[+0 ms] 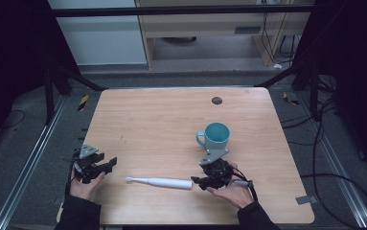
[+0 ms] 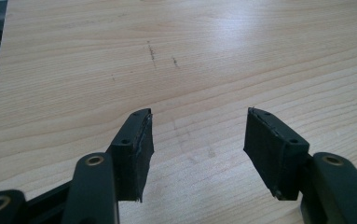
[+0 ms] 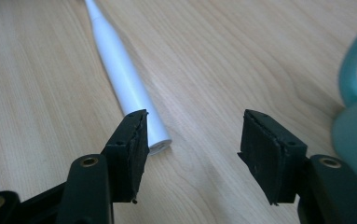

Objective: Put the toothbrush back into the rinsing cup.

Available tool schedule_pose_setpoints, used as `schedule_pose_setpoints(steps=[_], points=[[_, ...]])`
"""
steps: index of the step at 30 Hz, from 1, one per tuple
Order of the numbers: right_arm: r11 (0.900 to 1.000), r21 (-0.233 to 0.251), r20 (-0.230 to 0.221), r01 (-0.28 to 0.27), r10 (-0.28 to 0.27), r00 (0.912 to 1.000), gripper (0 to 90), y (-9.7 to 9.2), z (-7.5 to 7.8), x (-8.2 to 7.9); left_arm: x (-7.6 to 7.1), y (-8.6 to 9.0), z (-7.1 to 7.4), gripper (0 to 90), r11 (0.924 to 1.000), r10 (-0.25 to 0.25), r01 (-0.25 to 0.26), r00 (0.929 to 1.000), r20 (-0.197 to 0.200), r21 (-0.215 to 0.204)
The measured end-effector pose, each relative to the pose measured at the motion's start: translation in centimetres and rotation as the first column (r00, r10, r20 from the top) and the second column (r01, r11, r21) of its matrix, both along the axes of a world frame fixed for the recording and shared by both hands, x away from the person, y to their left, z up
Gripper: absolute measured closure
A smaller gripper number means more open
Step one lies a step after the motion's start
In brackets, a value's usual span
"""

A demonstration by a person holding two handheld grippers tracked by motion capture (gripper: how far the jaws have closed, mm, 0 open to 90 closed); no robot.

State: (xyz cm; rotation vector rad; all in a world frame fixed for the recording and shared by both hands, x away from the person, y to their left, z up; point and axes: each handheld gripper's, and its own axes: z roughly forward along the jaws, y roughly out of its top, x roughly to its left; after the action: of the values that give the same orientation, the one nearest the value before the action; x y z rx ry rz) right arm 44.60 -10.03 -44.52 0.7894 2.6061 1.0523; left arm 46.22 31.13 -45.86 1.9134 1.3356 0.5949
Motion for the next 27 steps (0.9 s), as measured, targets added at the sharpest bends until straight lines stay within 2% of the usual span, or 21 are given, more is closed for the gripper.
schedule_pose_setpoints(steps=[8, 14, 19, 23, 27], points=[[0.9987, -0.016, -0.022, -0.048, 0.047, 0.9986, 44.3, 1.6, -0.7, 0.0, 0.0, 0.0, 0.0, 41.8, 1.0000, -0.001, 0.001, 1.0000, -0.002, -0.001], [0.9945, -0.039, -0.067, -0.097, 0.095, 0.9933, 45.7, 2.9, -1.7, 0.2, 0.0, 0.0, -0.1, 42.1, 1.0000, -0.008, 0.008, 0.9999, -0.007, 0.000], [0.9917, -0.060, -0.091, -0.114, 0.108, 0.9899, 47.1, 3.5, -2.3, 0.4, 0.0, 0.0, -0.1, 42.3, 0.9999, -0.011, 0.011, 0.9999, -0.006, 0.002], [0.9895, -0.072, -0.116, -0.125, 0.116, 0.9864, 51.8, 3.6, -3.3, 0.7, 0.1, -0.1, -0.1, 42.4, 0.9998, -0.016, 0.016, 0.9998, -0.009, 0.009], [0.9884, -0.080, -0.115, -0.129, 0.120, 0.9861, 55.1, 3.7, -3.7, 0.8, 0.1, 0.0, -0.1, 42.5, 0.9999, -0.016, 0.016, 0.9998, -0.008, 0.007]])
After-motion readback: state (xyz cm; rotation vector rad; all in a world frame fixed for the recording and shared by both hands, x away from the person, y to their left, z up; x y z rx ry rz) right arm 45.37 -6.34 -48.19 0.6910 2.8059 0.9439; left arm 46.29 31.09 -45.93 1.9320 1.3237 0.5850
